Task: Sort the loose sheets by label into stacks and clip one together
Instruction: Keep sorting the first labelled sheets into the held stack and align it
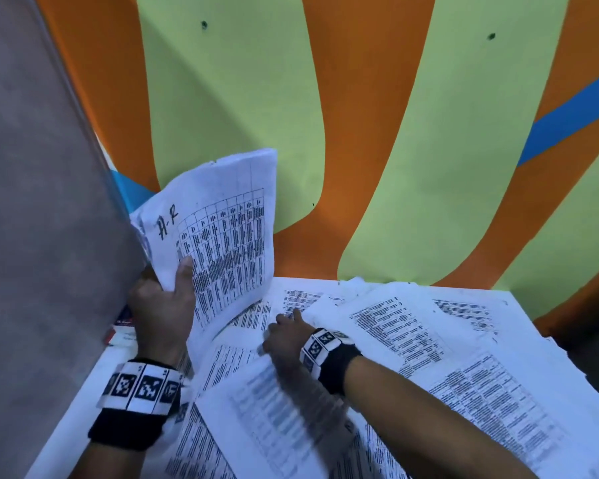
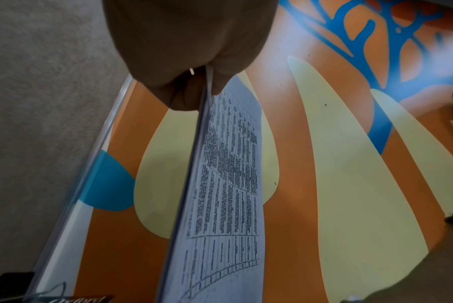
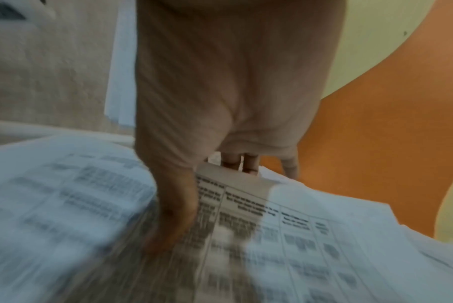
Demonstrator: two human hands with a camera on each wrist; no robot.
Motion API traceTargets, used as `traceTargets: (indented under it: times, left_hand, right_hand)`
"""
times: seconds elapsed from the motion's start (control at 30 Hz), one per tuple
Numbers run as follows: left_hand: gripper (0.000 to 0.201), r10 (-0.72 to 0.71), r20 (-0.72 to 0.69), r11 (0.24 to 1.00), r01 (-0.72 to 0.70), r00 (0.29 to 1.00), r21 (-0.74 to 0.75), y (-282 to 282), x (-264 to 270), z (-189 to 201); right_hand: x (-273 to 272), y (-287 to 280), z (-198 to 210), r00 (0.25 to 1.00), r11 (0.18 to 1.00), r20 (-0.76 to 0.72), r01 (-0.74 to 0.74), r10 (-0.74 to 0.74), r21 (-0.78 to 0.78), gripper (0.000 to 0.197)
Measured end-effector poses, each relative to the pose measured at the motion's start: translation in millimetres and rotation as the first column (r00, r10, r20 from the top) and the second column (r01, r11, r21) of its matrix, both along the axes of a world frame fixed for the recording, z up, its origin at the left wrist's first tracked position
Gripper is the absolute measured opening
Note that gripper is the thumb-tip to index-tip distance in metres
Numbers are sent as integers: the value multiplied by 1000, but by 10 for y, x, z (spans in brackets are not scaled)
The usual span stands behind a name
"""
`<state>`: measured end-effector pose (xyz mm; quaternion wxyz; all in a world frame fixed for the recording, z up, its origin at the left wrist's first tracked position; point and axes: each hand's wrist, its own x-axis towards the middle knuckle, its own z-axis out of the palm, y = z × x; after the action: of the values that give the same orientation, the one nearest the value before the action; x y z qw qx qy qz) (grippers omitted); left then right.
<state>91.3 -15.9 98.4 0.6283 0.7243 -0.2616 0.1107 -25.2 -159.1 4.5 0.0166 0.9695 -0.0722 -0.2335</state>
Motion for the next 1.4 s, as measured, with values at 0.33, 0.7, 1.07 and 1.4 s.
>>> traceTargets:
  times: [0.33,0.7,1.07,1.4]
  left_hand:
    - [35,81,-42,996,-82,996,-31,91,213,72]
    - [32,80,-40,996,-81,996,-32,50,217,10]
    - [38,110,-65,991,-114,992,-67,180,213,31]
    - [34,208,-52,973,-212,977,-91,431,386,248]
  right_hand:
    - [-658,-845,1006,989,989,43,140,-142,48,8]
    - [-663,-1269,-139,909,914,96,406,-406,20,51]
    - [-565,-1150,10,982,984,68,177,-176,-18,40]
    - [421,271,294,795,843,290,-531,532,-89,28]
